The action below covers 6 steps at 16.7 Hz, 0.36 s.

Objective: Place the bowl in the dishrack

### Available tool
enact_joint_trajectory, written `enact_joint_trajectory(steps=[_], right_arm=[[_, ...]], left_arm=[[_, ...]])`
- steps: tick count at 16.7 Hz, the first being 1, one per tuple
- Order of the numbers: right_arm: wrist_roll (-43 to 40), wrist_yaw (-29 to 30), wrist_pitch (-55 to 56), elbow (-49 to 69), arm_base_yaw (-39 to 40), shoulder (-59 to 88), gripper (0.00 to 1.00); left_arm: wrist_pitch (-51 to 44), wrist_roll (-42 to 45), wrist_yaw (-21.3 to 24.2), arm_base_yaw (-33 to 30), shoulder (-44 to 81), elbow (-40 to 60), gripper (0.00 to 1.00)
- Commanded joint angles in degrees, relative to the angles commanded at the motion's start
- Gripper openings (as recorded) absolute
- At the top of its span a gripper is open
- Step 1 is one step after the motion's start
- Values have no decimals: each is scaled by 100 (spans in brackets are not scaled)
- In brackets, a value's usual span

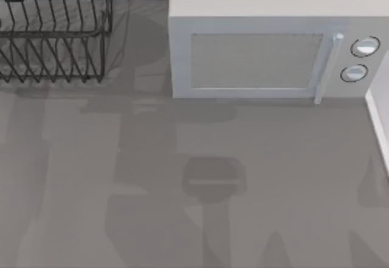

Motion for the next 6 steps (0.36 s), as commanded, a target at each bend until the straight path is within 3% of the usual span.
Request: enact_joint_trajectory(steps=[6], right_arm=[[0,0,0,0,0,0,100]], left_arm=[[0,0,0,0,0,0,100]])
